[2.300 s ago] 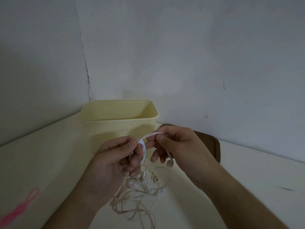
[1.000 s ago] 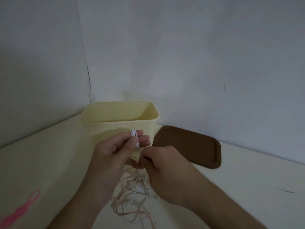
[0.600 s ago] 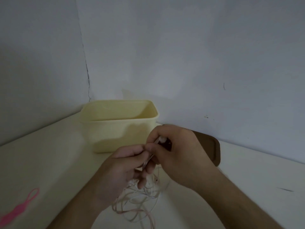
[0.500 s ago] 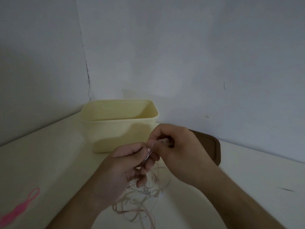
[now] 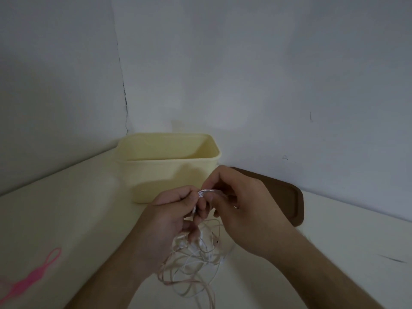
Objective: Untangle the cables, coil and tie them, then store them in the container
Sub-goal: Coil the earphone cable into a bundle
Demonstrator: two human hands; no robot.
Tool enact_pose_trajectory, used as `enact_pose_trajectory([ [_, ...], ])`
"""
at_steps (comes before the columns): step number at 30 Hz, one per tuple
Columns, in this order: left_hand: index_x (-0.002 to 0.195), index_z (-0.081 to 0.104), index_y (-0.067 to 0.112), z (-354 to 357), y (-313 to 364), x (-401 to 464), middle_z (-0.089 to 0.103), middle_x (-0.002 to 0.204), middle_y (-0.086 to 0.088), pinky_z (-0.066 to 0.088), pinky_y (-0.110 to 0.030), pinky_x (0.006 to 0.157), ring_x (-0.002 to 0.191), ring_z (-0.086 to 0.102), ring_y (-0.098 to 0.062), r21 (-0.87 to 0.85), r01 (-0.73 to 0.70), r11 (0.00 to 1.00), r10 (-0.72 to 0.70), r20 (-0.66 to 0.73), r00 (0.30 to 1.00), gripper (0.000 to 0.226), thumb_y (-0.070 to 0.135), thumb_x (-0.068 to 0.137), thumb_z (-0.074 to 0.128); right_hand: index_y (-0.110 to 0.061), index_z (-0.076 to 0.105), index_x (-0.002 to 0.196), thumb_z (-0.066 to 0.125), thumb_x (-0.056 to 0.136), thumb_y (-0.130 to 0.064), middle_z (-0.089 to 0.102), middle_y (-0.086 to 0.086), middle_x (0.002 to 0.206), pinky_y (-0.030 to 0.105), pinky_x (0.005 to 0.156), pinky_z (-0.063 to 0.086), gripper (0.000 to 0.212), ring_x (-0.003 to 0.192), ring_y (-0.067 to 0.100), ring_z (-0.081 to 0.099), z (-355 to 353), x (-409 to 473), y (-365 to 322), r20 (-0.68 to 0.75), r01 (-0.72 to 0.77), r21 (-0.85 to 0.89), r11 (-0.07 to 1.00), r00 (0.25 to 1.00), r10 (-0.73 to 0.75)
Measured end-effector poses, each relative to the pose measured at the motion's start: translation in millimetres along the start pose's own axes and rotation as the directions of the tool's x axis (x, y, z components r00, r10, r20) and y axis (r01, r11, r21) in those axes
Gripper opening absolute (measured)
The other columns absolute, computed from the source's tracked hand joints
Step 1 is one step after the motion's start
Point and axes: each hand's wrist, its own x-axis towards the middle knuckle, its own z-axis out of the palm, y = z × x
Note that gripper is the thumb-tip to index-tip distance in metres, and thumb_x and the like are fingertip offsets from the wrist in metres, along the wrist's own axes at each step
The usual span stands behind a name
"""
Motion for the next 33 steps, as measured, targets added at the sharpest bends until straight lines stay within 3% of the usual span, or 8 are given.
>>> enact_pose_trajectory([
  [2, 0.074, 0.061, 0.006, 0, -1, 1, 0.051, 0.075, -0.009, 0.039, -0.032, 0.05, 0.067, 0.046, -0.019, -0.013, -0.006, 1.0, 0.006, -0.017, 1.0, 0.026, 0.025, 0.091, 0.057, -0.019, 0.066, 0.093, 0.067, 0.103, -0.008, 0.071, -0.014, 0.079, 0.023, 0.069, 0.054, 0.015, 0.081, 0.011, 0.07, 4, -1, -1, -0.034, 0.035, -0.055, 0.998, 0.999, -0.036],
  [5, 0.072, 0.062, 0.008, -1, -3, 3, 0.046, 0.076, -0.012, 0.041, -0.033, 0.05, 0.063, 0.045, -0.018, -0.034, 0.004, 0.999, -0.006, -0.05, 0.999, 0.026, 0.026, 0.091, 0.057, -0.021, 0.066, 0.093, 0.068, 0.102, -0.012, 0.069, -0.012, 0.081, 0.032, 0.069, 0.054, 0.013, 0.081, 0.014, 0.068, 11, -1, -1, -0.064, 0.053, -0.116, 0.992, 0.996, -0.06],
  [12, 0.08, 0.063, 0.003, 0, -8, 5, 0.043, 0.069, -0.01, 0.046, -0.035, 0.054, 0.058, 0.044, -0.017, -0.007, 0.015, 1.0, -0.016, -0.081, 0.997, 0.031, 0.026, 0.099, 0.057, -0.024, 0.064, 0.094, 0.073, 0.098, -0.017, 0.071, -0.01, 0.086, 0.036, 0.073, 0.057, 0.013, 0.085, 0.011, 0.069, 11, -1, -3, -0.02, -0.04, -0.099, 0.994, 0.999, 0.038],
  [16, 0.085, 0.069, 0.001, 0, -10, 6, 0.049, 0.072, -0.013, 0.05, -0.036, 0.062, 0.061, 0.051, -0.017, 0.028, -0.002, 1.0, 0.005, -0.12, 0.993, 0.031, 0.022, 0.104, 0.057, -0.019, 0.065, 0.087, 0.072, 0.099, -0.011, 0.073, -0.011, 0.075, 0.028, 0.067, 0.057, 0.016, 0.075, 0.008, 0.07, 10, -2, -4, -0.065, -0.099, -0.031, 0.995, 0.993, 0.097],
  [21, 0.099, 0.071, -0.008, 3, -11, 6, 0.059, 0.072, -0.013, 0.057, -0.032, 0.063, 0.065, 0.059, -0.018, 0.073, -0.013, 0.997, 0.026, -0.19, 0.981, 0.025, 0.007, 0.106, 0.053, -0.02, 0.066, 0.083, 0.073, 0.098, -0.01, 0.072, -0.006, 0.075, 0.043, 0.07, 0.059, 0.019, 0.073, 0.015, 0.07, 13, -2, 0, -0.115, -0.143, 0.015, 0.99, 0.983, 0.144],
  [25, 0.103, 0.075, 0.003, 0, -4, 3, 0.075, 0.086, -0.014, 0.062, -0.038, 0.068, 0.075, 0.072, -0.025, 0.083, -0.039, 0.996, 0.057, -0.23, 0.972, 0.012, 0.006, 0.1, 0.065, -0.023, 0.065, 0.083, 0.073, 0.097, -0.012, 0.072, -0.005, 0.077, 0.046, 0.071, 0.059, 0.019, 0.073, 0.016, 0.07, 12, -2, 0, -0.13, -0.167, 0.014, 0.986, 0.977, 0.168],
  [28, 0.102, 0.078, 0.011, -3, -1, 2, 0.081, 0.091, -0.012, 0.063, -0.041, 0.081, 0.083, 0.077, -0.027, 0.165, -0.058, 0.985, 0.092, -0.209, 0.974, 0.01, 0.007, 0.093, 0.073, -0.023, 0.065, 0.083, 0.073, 0.097, -0.012, 0.076, -0.005, 0.077, 0.05, 0.072, 0.06, 0.02, 0.073, 0.017, 0.072, 10, -1, -1, -0.1, -0.175, 0.036, 0.984, 0.979, 0.178],
  [33, 0.099, 0.081, 0.012, -9, -2, 2, 0.082, 0.094, -0.007, 0.061, -0.034, 0.084, 0.09, 0.079, -0.025, 0.199, -0.115, 0.973, 0.159, -0.222, 0.962, 0.014, 0.005, 0.088, 0.079, -0.02, 0.072, 0.087, 0.073, 0.098, -0.011, 0.08, -0.002, 0.082, 0.055, 0.077, 0.063, 0.015, 0.077, 0.02, 0.078, 8, 1, -5, -0.061, -0.215, 0.13, 0.968, 0.973, 0.224],
])
